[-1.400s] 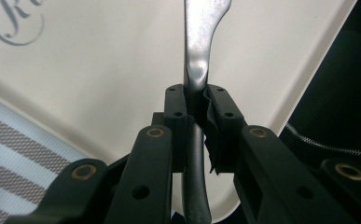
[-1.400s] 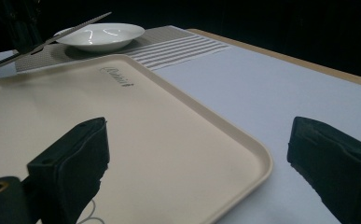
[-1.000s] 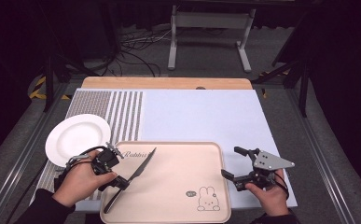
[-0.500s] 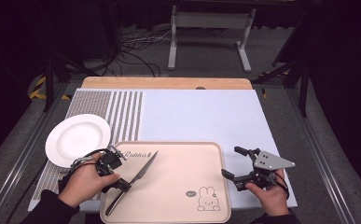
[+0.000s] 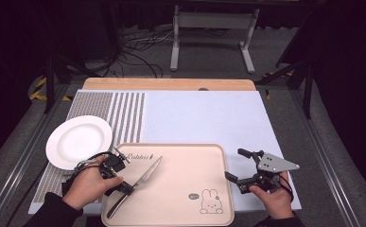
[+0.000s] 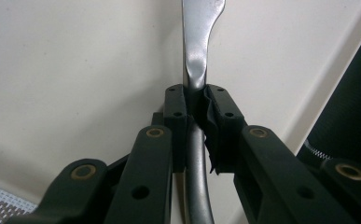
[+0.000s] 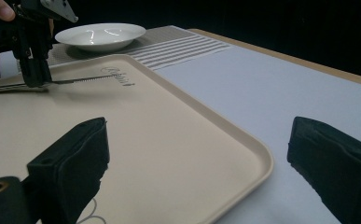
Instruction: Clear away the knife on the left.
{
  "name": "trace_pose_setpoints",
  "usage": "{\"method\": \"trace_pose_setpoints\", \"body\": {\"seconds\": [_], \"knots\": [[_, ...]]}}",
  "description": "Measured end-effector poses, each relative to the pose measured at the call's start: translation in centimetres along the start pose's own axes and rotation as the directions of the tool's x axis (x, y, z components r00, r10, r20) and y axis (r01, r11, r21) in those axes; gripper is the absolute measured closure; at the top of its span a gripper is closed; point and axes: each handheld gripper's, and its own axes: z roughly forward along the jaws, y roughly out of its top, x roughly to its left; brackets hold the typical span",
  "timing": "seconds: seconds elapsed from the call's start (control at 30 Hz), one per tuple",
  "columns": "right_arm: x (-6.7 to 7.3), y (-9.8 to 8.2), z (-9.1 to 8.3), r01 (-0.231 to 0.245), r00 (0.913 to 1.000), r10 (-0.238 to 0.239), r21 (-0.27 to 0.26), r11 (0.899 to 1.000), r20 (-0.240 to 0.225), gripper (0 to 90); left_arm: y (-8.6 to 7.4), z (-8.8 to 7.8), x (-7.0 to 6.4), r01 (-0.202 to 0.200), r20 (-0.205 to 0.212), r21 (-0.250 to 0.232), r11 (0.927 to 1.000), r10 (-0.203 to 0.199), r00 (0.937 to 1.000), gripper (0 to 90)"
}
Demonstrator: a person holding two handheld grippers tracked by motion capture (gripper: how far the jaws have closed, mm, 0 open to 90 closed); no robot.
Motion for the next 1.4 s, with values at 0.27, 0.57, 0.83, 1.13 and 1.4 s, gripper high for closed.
{"method": "trace_pose_setpoints", "body": {"seconds": [0.27, 0.57, 0.83, 1.13, 1.4], "knots": [[0.0, -0.1, 0.0, 0.000, 1.0000, 0.000, 0.004, 1.000, -0.002, 6.3, 0.0, 0.4, 0.1, 0.000, -0.033, 0.016, 0.9999, 0.000, 0.9995, 79.9], [0.0, -0.1, 0.1, -0.003, 1.0000, 0.004, 0.009, 1.000, -0.008, 6.4, 0.0, 0.5, 0.2, 0.007, -0.034, 0.016, 0.9998, -0.006, 0.9994, 79.8], [0.0, -0.2, 0.1, -0.004, 0.9999, 0.005, 0.012, 1.000, -0.016, 6.6, 0.0, 0.5, 0.1, 0.003, -0.039, 0.017, 0.9999, -0.003, 0.9992, 79.9], [0.0, -0.2, 0.2, -0.008, 0.9996, 0.008, 0.014, 1.000, -0.027, 6.6, -0.1, 0.4, 0.1, -0.005, -0.050, 0.004, 1.0000, 0.005, 0.9987, 76.6], [0.0, -0.3, 0.3, -0.010, 0.9995, 0.011, 0.017, 1.000, -0.031, 6.6, 0.3, -0.5, -1.1, -0.069, -0.115, -0.086, 0.9939, 0.059, 0.9916, 34.3]]}}
